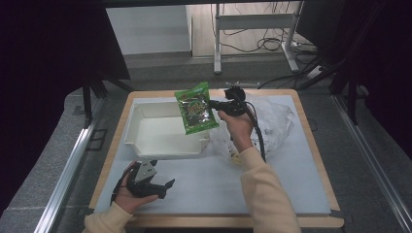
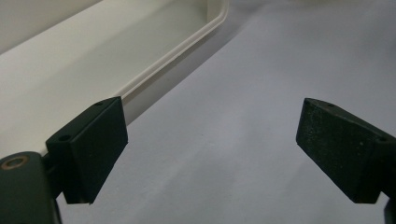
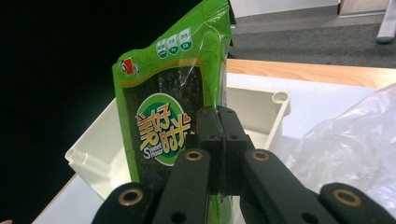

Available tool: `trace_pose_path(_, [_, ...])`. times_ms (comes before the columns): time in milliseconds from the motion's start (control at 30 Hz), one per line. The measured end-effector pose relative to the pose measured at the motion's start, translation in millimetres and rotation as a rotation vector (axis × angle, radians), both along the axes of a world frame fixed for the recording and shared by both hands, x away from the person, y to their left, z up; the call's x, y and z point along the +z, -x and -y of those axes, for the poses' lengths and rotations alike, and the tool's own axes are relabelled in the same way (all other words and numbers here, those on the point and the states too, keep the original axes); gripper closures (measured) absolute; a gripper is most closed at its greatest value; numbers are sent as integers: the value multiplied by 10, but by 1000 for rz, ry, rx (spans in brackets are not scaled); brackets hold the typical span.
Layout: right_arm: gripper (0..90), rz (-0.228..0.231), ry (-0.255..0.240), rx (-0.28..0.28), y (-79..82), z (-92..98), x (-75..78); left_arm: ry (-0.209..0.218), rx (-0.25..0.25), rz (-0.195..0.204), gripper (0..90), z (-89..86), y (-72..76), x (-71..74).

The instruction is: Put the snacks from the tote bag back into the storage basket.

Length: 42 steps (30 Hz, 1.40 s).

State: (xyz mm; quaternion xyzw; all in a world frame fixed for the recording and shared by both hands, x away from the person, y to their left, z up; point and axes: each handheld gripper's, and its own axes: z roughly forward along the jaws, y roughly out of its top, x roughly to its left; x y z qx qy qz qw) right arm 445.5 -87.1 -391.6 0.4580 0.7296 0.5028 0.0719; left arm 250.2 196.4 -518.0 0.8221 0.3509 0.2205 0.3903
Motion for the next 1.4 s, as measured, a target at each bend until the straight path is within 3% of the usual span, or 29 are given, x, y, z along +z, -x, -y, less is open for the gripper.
trace_pose_path(1400, [897, -44, 2, 55, -56, -548, -232, 7, 2, -3, 90, -14, -6, 2])
